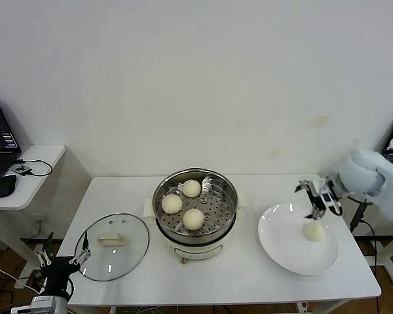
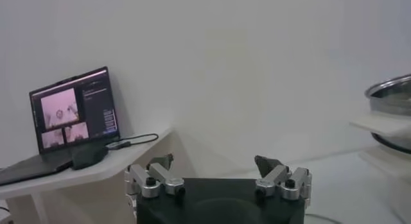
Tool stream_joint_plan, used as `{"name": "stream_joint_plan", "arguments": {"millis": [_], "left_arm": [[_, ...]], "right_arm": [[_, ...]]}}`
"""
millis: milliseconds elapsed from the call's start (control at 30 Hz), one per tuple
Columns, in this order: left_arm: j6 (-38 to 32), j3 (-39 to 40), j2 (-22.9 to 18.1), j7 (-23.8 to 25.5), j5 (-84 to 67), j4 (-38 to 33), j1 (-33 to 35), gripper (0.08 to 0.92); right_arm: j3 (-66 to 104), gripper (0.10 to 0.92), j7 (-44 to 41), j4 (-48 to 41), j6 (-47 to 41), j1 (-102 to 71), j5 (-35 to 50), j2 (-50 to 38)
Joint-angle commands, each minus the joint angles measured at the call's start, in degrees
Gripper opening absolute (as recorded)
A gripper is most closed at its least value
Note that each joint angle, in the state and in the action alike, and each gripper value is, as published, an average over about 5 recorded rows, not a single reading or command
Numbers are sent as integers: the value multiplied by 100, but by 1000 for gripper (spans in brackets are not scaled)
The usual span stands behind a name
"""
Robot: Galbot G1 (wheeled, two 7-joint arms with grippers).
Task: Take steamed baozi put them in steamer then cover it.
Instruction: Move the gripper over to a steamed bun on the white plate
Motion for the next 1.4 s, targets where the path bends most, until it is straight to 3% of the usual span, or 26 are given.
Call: {"name": "stream_joint_plan", "arguments": {"millis": [33,700,1400], "left_arm": [[1,-46,11,2,1,4,41,823],[-8,-105,-37,1,-6,-21,103,823],[-3,-116,-41,2,-10,10,81,823]], "right_arm": [[1651,823,163,-560,-27,-2210,-715,-139],[2098,802,288,-1524,44,-2614,-1030,532],[2117,700,365,-1857,38,-2528,-1094,950]]}}
